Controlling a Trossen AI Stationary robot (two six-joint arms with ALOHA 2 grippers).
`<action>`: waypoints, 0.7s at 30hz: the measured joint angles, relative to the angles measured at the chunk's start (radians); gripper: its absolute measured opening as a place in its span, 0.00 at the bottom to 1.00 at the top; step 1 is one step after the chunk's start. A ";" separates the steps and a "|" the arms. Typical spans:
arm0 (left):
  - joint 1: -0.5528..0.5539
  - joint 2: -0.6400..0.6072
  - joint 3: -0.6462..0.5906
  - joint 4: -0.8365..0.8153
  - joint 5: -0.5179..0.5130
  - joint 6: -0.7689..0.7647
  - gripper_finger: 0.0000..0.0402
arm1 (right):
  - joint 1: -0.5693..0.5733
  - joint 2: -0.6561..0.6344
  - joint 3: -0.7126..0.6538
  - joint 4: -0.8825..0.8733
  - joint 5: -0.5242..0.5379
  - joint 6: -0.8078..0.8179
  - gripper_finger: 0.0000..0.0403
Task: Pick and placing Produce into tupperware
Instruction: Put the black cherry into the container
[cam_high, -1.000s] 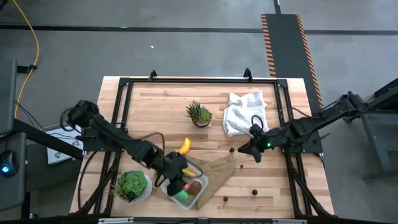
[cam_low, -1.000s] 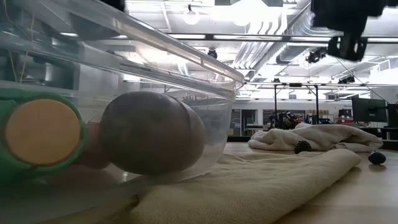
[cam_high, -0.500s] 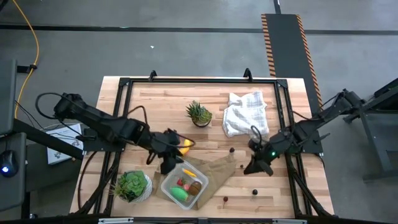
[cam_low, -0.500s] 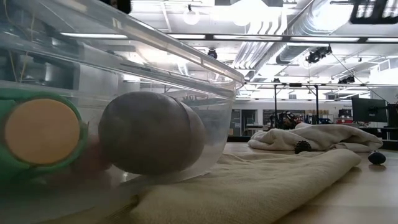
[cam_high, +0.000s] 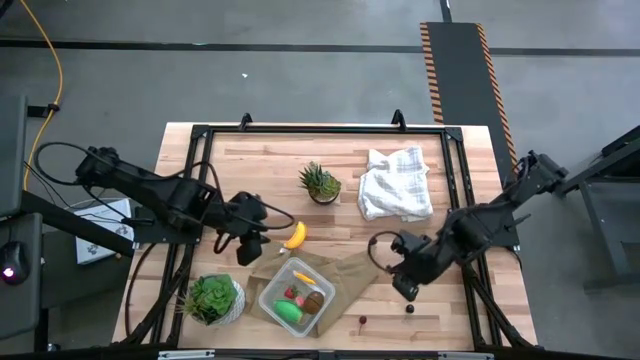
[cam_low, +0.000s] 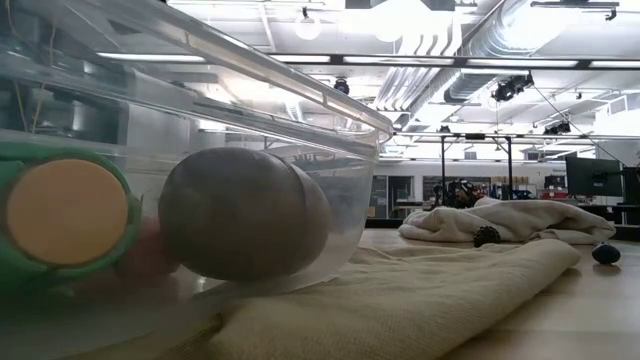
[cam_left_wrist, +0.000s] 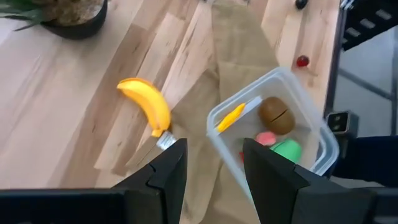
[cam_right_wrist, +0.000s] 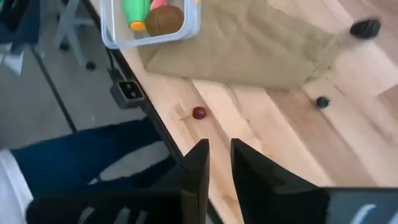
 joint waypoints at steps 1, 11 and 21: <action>0.000 -0.004 0.000 -0.015 -0.003 0.000 0.36 | 0.004 0.021 0.017 -0.003 0.007 0.038 0.15; 0.000 -0.038 0.000 -0.068 0.050 0.068 0.35 | 0.085 0.146 0.056 -0.002 0.012 0.631 0.43; 0.000 -0.044 0.000 -0.084 0.047 0.213 0.34 | 0.245 0.172 0.056 -0.148 0.006 1.051 0.51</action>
